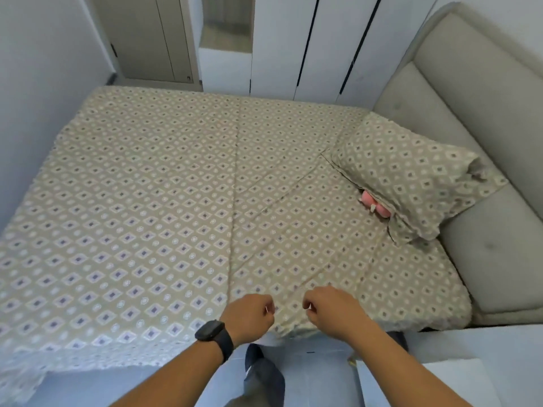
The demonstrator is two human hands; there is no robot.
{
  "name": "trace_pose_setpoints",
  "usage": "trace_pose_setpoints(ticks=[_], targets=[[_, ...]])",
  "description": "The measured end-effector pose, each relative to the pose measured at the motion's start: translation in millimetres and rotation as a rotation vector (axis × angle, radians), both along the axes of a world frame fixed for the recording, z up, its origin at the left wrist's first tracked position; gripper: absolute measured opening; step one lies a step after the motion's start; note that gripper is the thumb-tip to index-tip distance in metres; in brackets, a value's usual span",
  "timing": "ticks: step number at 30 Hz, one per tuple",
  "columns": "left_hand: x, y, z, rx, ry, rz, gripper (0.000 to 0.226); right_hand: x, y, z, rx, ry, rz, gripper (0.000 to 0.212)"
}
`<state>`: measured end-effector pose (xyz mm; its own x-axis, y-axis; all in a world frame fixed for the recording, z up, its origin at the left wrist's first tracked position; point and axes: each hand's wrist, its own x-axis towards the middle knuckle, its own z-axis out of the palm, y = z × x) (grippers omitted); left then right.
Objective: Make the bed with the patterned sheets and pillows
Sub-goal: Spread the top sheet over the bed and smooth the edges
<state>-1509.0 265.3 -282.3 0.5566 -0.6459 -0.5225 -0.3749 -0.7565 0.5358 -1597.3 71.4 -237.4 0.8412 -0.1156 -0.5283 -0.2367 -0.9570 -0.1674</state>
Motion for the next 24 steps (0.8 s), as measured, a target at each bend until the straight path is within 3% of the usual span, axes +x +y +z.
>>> trace_pose_setpoints(ticks=[4,9,17,21,24], targets=[[14,-33,-53,0.091,0.065,0.092,0.023,9,-52,-48,0.006,0.081,-0.028,0.022],[23,-83,-159,0.223,0.124,0.171,0.031,34,-121,-152,-0.038,0.154,0.043,0.019],[-7,-134,-339,0.353,0.102,0.033,0.054,57,-157,-343,-0.088,0.257,0.332,0.034],[-38,-150,-394,0.432,-0.051,0.009,0.075,18,-166,-412,-0.073,0.347,0.407,0.050],[-47,-153,-406,0.427,-0.161,0.021,0.066,-11,-173,-438,-0.091,0.247,0.453,0.049]])
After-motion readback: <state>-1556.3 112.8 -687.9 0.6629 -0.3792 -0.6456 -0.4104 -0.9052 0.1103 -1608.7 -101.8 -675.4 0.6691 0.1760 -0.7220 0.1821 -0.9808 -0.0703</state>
